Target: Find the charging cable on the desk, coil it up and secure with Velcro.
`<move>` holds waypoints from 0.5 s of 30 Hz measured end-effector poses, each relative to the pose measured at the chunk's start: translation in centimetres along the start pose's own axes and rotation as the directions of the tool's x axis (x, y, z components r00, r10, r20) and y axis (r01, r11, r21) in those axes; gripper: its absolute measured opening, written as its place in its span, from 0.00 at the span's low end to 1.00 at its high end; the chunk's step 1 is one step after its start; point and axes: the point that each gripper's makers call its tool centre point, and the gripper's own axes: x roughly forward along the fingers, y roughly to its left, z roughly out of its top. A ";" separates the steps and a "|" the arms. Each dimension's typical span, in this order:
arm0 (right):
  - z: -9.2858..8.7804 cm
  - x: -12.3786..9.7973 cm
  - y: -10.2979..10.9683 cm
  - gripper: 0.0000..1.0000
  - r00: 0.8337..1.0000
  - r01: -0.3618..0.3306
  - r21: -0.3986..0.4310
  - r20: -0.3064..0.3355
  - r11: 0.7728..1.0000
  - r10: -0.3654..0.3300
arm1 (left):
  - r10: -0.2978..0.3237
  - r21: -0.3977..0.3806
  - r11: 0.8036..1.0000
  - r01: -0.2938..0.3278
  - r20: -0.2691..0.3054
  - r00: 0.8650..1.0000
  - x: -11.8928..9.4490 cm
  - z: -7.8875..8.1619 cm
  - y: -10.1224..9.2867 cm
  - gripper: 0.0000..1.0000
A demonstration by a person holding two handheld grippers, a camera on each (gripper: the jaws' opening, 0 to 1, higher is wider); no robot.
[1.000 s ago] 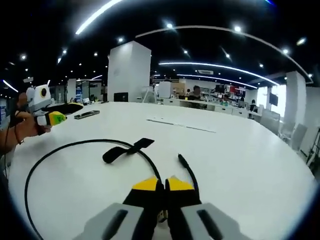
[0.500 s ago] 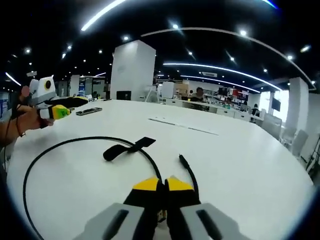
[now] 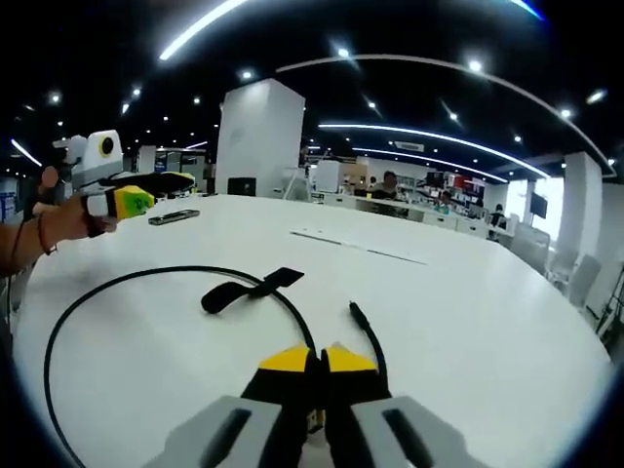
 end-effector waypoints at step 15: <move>0.0 0.0 -0.1 0.06 1.000 -0.006 0.000 0.006 1.000 0.006 | -0.058 -0.016 0.998 0.058 -0.026 0.998 3.0 -0.5 0.3 0.47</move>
